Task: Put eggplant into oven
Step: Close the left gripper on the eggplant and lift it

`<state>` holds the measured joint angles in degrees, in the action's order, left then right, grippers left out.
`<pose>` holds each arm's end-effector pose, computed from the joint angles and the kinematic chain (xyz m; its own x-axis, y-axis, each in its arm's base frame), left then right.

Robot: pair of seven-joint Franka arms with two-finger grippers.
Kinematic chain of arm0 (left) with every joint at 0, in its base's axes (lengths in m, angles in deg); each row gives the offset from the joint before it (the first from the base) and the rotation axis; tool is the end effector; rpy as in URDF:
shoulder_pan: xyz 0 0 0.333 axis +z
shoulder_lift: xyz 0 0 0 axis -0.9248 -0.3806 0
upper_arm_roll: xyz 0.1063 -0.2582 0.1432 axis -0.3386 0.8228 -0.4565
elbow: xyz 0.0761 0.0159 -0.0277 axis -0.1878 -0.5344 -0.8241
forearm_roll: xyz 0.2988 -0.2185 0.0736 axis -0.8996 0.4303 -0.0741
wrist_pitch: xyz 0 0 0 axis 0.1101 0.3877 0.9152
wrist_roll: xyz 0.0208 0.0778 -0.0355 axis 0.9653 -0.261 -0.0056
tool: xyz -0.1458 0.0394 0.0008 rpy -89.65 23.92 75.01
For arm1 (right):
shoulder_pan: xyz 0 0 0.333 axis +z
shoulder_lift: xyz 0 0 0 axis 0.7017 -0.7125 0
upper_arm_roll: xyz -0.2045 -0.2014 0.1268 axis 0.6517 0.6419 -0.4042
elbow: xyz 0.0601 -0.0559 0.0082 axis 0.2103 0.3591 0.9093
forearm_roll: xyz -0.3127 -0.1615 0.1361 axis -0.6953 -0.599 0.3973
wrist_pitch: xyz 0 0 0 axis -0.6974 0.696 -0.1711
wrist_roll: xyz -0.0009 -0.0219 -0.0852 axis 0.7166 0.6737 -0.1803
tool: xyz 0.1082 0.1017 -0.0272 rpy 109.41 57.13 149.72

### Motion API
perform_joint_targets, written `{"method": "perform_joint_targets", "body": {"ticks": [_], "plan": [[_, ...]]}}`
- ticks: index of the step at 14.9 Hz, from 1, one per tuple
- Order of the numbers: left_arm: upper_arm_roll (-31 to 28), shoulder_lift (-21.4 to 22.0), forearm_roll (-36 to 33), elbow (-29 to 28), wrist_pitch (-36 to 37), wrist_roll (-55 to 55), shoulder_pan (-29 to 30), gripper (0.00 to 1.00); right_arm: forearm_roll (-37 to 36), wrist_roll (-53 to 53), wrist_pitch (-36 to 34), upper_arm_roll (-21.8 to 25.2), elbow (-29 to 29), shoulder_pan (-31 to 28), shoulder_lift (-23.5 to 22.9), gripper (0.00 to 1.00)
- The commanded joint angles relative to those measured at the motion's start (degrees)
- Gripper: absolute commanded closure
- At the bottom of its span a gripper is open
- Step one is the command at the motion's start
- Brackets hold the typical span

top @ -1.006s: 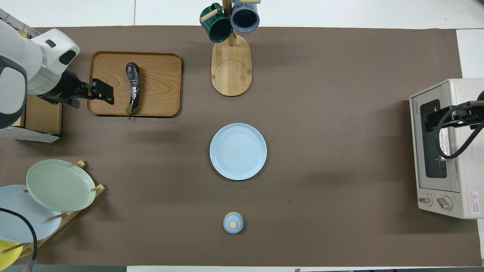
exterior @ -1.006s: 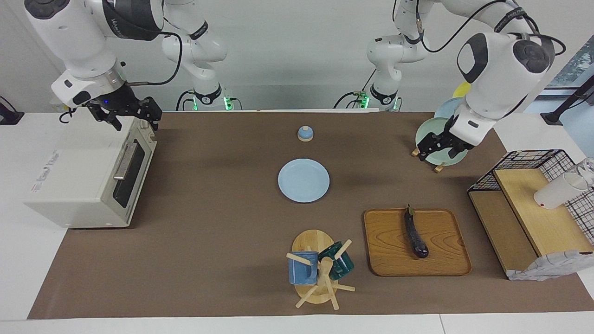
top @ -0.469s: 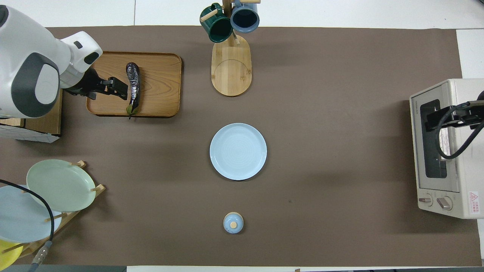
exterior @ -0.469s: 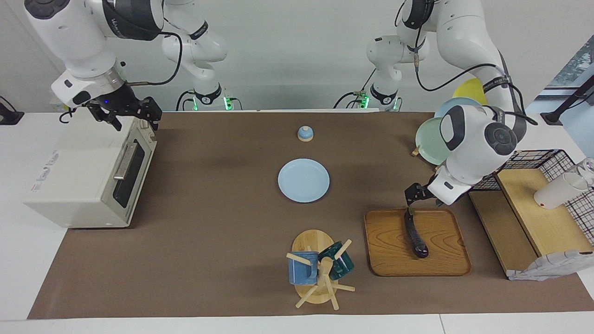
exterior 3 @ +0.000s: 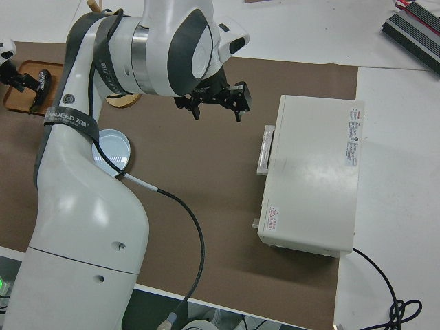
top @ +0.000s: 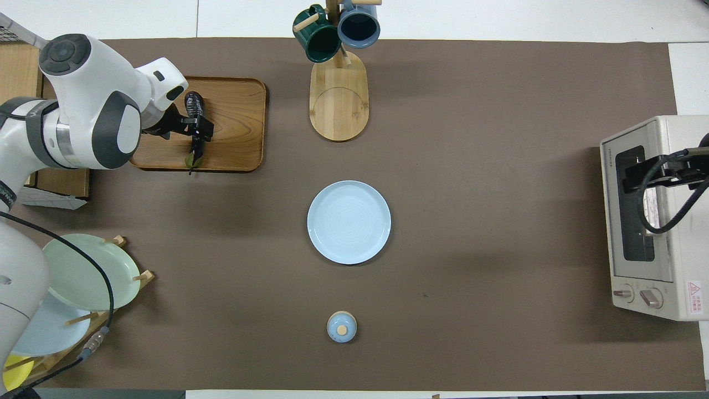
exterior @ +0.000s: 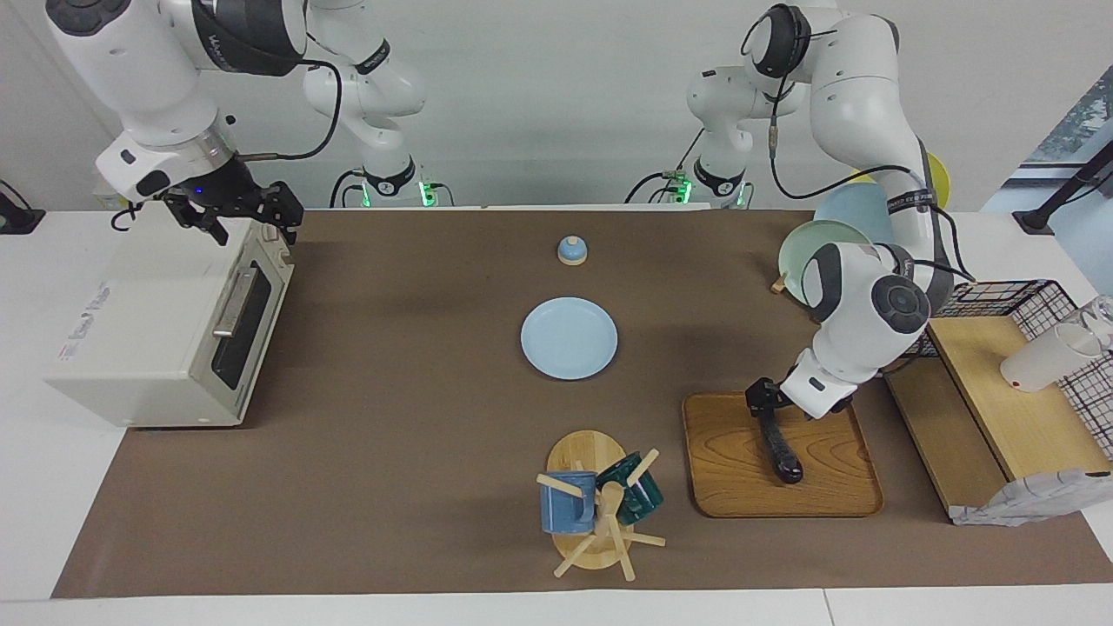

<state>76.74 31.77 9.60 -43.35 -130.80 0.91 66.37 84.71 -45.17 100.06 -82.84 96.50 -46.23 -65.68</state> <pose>0.6685 -0.1059 0.2936 0.9880 -0.1535 -0.0151 -0.1523 -0.9865 0.0604 0.5231 -0.0300 0.5551 0.9947 0.0186 -0.1011 0.0220 -0.9992 0.0331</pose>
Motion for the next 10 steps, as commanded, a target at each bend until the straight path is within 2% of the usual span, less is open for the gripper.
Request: {"method": "perform_joint_targets", "body": {"ticks": [1, 3, 7, 8, 10], "plan": [[-0.3, 0.2, -1.6, -3.5, -4.7, -0.5, -0.4, 0.00, 1.8, 0.6, -0.8, -0.2, 0.5, -0.4, 0.8, 0.00], [-0.3, 0.7, -1.5, -5.6, -6.7, -0.5, -0.5, 0.00, 1.8, 0.6, -0.8, -0.2, 0.5, -0.4, 0.8, 0.00], [-0.3, 0.7, -1.6, -5.2, -6.4, -0.5, -0.4, 0.02, 1.8, 0.6, -0.8, -0.2, 0.5, -0.4, 0.8, 0.00], [-0.3, 0.7, -1.6, -5.0, -6.1, -0.5, -0.4, 0.17, 1.8, 0.5, -0.8, -0.2, 0.5, -0.4, 0.8, 0.00], [-0.3, 0.6, -1.6, -4.0, -5.1, -0.5, -0.5, 0.63, 1.8, 0.6, -0.8, -0.2, 0.5, -0.4, 0.8, 0.00]]}}
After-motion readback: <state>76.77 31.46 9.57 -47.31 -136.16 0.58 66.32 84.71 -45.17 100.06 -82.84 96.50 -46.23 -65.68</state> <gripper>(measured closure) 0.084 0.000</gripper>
